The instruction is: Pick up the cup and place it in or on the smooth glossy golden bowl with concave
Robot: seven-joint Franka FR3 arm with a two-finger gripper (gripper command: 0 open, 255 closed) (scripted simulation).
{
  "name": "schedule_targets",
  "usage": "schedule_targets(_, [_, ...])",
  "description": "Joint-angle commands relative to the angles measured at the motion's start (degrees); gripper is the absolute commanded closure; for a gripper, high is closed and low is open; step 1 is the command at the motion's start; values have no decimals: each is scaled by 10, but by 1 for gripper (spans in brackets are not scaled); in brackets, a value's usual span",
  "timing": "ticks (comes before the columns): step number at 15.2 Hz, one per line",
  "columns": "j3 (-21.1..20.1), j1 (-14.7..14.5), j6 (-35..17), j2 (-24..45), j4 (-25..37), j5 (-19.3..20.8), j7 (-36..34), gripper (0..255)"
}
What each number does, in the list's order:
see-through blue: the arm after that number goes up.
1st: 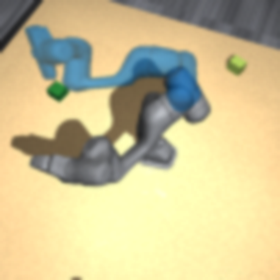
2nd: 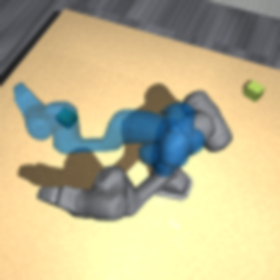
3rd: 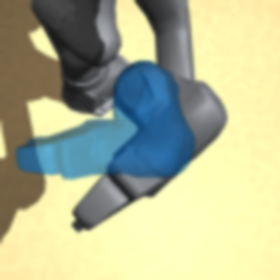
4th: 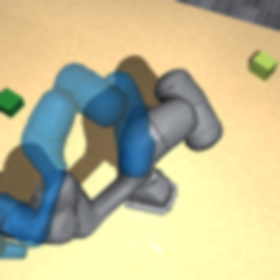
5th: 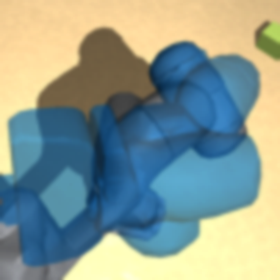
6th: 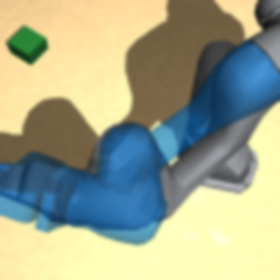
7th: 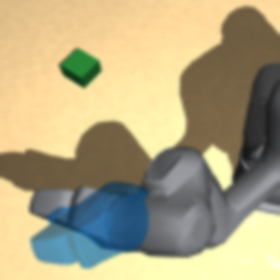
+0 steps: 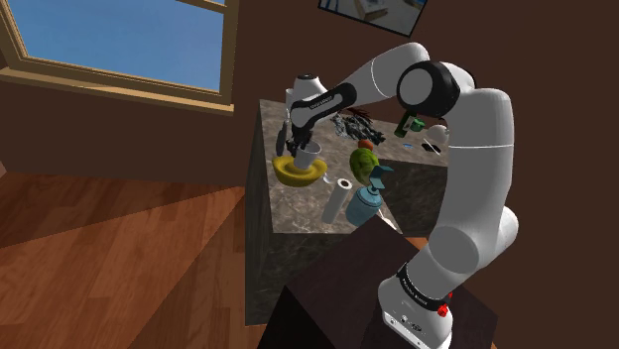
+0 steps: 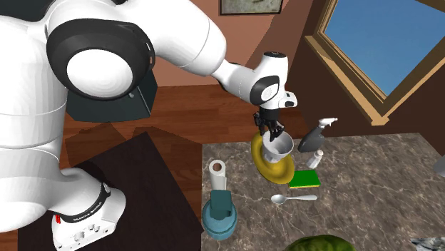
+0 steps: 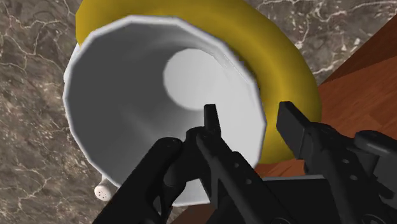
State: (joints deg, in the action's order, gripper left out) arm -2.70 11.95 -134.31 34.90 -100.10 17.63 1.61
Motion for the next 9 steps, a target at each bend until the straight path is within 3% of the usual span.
schedule_targets(1, [0, 0, 0, 0, 0, 0, 0, 0])
schedule_targets(5, [0, 0, 0, 0, 0, 0, 0, 0])
schedule_targets(9, [-8, -4, 50, -46, 3, -10, 6, 0])
